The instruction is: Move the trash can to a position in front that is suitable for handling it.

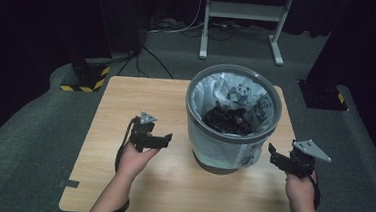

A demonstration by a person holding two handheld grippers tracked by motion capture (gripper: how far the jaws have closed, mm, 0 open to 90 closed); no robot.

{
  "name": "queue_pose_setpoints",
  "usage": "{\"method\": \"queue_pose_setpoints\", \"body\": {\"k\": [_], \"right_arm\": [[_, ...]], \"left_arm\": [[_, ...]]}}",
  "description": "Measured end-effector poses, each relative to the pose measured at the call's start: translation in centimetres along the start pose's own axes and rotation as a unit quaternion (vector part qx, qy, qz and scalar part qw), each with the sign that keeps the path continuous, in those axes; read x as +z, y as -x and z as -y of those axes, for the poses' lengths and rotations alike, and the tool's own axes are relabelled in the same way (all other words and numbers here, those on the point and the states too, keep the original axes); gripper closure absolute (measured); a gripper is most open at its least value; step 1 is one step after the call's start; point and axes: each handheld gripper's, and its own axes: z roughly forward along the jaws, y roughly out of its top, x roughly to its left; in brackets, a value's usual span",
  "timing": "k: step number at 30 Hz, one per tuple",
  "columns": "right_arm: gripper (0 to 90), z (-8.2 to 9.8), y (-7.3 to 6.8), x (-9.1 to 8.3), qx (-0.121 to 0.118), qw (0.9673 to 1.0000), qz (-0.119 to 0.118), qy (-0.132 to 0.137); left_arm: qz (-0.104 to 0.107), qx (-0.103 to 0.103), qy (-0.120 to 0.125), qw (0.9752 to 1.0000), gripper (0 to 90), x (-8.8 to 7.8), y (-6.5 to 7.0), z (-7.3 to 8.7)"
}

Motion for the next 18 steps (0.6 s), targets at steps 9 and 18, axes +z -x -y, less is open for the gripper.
{"method": "queue_pose_setpoints", "body": {"k": [9,18], "right_arm": [[15.1,2.2,-0.1,0.6,-0.004,0.9988,-0.022,-0.043],[15.1,4.8,-0.1,2.1,-0.017,0.9925,-0.08,-0.091]], "left_arm": [[-0.024,-0.003,-0.066,0.9975,15.0,1.1,-1.7,4.3],[-0.044,0.001,-0.101,0.9939,14.9,2.5,-1.8,6.2]]}}
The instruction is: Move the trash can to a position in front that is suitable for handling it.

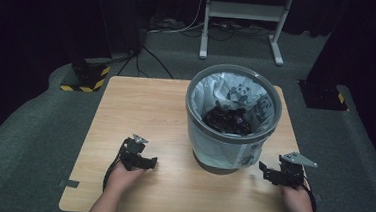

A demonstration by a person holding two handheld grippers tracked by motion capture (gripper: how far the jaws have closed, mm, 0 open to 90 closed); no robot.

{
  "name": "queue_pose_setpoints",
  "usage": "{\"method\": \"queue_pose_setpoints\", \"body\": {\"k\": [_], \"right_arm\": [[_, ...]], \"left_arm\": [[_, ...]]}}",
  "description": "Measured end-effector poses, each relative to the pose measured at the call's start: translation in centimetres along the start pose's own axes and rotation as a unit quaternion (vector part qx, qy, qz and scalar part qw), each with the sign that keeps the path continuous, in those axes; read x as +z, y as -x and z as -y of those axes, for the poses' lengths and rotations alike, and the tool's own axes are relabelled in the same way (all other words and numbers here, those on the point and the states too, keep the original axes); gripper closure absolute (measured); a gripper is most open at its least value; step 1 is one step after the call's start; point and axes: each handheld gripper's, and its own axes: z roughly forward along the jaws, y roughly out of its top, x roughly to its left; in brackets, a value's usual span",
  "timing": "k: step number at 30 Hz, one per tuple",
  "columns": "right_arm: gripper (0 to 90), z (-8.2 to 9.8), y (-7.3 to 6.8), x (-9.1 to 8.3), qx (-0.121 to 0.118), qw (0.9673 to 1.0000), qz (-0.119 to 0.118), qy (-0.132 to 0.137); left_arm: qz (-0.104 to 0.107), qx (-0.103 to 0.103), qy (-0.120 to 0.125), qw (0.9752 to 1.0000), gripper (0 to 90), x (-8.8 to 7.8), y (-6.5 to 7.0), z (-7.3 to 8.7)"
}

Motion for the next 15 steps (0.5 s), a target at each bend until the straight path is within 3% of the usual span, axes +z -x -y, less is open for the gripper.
{"method": "queue_pose_setpoints", "body": {"k": [4,10,15], "right_arm": [[15.2,0.6,0.3,0.5,0.0,0.9999,0.004,-0.012],[14.6,1.5,0.6,1.7,-0.002,0.9984,0.014,-0.055],[13.9,1.5,0.4,1.9,-0.01,0.9981,0.017,-0.058]], "left_arm": [[-0.01,-0.002,0.006,0.9999,14.1,0.1,-0.1,0.2],[-0.008,-0.002,0.009,0.9999,11.2,0.2,-0.3,0.4],[-0.006,-0.001,0.004,1.0,7.7,0.3,-0.3,0.4]]}}
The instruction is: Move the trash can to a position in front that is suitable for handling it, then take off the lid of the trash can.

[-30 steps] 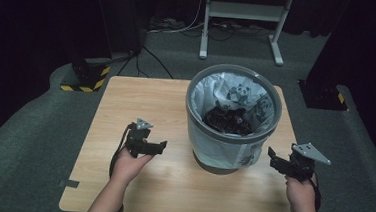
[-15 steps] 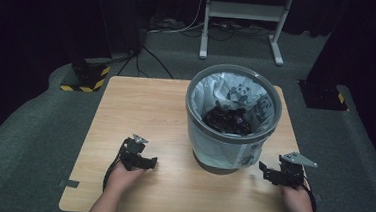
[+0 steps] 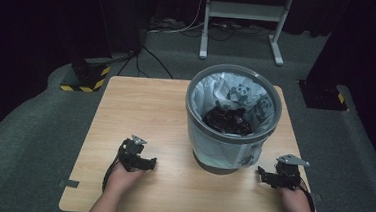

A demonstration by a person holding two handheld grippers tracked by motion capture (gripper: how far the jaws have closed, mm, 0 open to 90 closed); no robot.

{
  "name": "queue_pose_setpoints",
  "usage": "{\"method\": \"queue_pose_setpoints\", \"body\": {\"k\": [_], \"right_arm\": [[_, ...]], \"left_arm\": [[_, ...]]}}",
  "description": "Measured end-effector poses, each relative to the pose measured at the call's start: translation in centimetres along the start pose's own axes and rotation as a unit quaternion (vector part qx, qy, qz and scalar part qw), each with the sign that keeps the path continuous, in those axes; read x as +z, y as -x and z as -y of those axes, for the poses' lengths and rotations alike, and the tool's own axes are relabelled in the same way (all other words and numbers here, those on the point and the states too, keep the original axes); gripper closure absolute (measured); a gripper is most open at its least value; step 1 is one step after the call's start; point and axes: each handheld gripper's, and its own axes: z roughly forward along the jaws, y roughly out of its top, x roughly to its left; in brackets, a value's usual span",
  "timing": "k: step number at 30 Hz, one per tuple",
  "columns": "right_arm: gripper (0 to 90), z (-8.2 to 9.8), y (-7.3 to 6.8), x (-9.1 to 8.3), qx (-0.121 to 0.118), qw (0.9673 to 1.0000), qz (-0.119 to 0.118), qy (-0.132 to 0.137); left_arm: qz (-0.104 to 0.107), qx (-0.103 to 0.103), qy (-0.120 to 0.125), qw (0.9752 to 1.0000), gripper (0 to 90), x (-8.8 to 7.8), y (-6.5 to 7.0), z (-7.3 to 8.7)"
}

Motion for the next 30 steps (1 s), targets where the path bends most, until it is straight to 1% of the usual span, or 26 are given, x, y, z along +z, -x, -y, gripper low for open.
{"method": "queue_pose_setpoints", "body": {"k": [9,12,14,16,17,18,22,27,30], "right_arm": [[13.6,0.0,-0.1,0.0,0.003,1.0,0.002,0.0],[13.6,0.0,-0.1,0.1,0.003,1.0,0.002,0.0],[13.2,0.0,-0.1,0.1,0.005,1.0,0.002,-0.001],[12.6,-0.1,-0.1,0.1,0.003,1.0,0.001,-0.001],[12.0,-0.1,-0.1,0.2,0.002,1.0,0.0,-0.001],[11.4,-0.2,-0.2,0.2,0.003,1.0,0.0,-0.003],[10.3,-0.4,-0.1,0.4,-0.003,1.0,-0.004,-0.005],[10.6,-0.3,-0.2,0.4,-0.001,1.0,-0.003,-0.004],[10.1,-0.4,-0.2,0.5,-0.001,1.0,-0.001,-0.004]], "left_arm": [[-0.009,-0.01,-0.005,0.9999,5.0,0.1,0.2,-0.1],[-0.009,-0.012,-0.012,0.9998,3.6,0.1,0.3,-0.2],[-0.012,-0.017,-0.022,0.9995,3.1,0.1,0.4,-0.4],[-0.013,-0.025,-0.038,0.9989,3.0,0.1,0.7,-0.7],[-0.012,-0.021,-0.044,0.9987,2.8,0.0,0.8,-0.7],[-0.012,-0.022,-0.049,0.9985,1.8,0.0,0.9,-0.7],[-0.013,-0.031,-0.07,0.997,1.5,-0.1,1.1,-0.9],[-0.017,-0.033,-0.075,0.9965,0.4,-0.3,1.4,-0.6],[-0.016,-0.028,-0.081,0.9962,0.1,-0.5,1.6,-0.4]]}}
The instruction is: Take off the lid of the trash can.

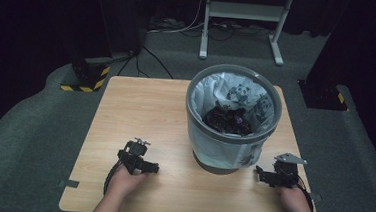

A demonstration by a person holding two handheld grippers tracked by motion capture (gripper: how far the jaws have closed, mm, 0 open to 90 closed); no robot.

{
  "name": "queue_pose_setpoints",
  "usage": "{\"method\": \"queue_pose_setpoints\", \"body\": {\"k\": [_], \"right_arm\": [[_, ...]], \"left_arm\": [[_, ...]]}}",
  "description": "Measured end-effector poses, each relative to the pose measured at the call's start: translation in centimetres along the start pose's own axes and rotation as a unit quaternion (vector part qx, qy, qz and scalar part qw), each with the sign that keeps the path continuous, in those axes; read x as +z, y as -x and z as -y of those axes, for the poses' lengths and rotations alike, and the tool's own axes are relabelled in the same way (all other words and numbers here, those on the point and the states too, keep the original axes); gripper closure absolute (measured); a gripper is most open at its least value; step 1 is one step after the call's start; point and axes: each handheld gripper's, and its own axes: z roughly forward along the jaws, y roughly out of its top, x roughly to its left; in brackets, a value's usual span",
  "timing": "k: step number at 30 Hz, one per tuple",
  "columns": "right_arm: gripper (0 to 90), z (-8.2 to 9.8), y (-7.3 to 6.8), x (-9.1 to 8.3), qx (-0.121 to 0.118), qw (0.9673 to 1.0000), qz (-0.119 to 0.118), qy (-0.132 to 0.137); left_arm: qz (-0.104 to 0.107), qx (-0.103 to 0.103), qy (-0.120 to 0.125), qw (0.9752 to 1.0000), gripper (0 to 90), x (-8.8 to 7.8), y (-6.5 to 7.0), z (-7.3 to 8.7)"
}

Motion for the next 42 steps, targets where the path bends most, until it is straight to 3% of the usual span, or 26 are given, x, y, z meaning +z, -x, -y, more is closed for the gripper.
{"method": "queue_pose_setpoints", "body": {"k": [3,10,14,17,19,20,23,26,30,32,42], "right_arm": [[10.2,-0.1,0.1,0.1,0.0,1.0,0.0,0.0],[9.9,-0.4,-0.1,0.4,0.004,1.0,0.005,0.0],[9.8,-0.5,-0.2,0.6,0.003,1.0,0.006,0.0],[9.9,-0.5,-0.2,0.5,0.004,1.0,0.005,0.0],[9.9,-0.5,-0.2,0.5,0.005,1.0,0.004,-0.001],[9.9,-0.5,-0.2,0.6,0.004,1.0,0.003,-0.001],[9.8,-0.6,-0.2,0.6,0.004,1.0,0.003,-0.001],[9.8,-0.7,-0.2,0.7,0.003,1.0,0.002,-0.002],[9.7,-0.8,-0.2,0.8,-0.001,1.0,-0.001,-0.001],[9.7,-0.8,-0.2,0.8,-0.001,1.0,-0.001,-0.002],[9.6,-0.8,-0.2,0.9,-0.001,1.0,-0.002,-0.002]], "left_arm": [[0.003,0.007,-0.024,0.9997,0.1,-0.3,0.5,0.2],[0.001,-0.006,-0.067,0.9977,0.7,-0.9,1.0,0.6],[-0.001,-0.017,-0.087,0.9961,8.1,-1.3,0.7,0.2],[0.008,-0.018,-0.111,0.9936,15.0,-1.6,0.6,-0.1],[0.039,-0.027,-0.129,0.9905,15.4,-1.8,0.3,-0.4],[0.044,-0.03,-0.134,0.9895,16.1,-1.9,0.2,-0.4],[0.036,-0.04,-0.156,0.9863,20.2,-2.3,-0.3,-0.8],[0.037,-0.031,-0.172,0.9838,24.1,-2.7,-0.6,-1.3],[0.032,-0.036,-0.183,0.982,24.5,-3.0,-0.9,-1.7],[0.032,-0.046,-0.178,0.9824,24.4,-3.2,-0.8,-1.8],[0.023,-0.06,-0.178,0.9819,27.7,-4.9,-1.1,-3.4]]}}
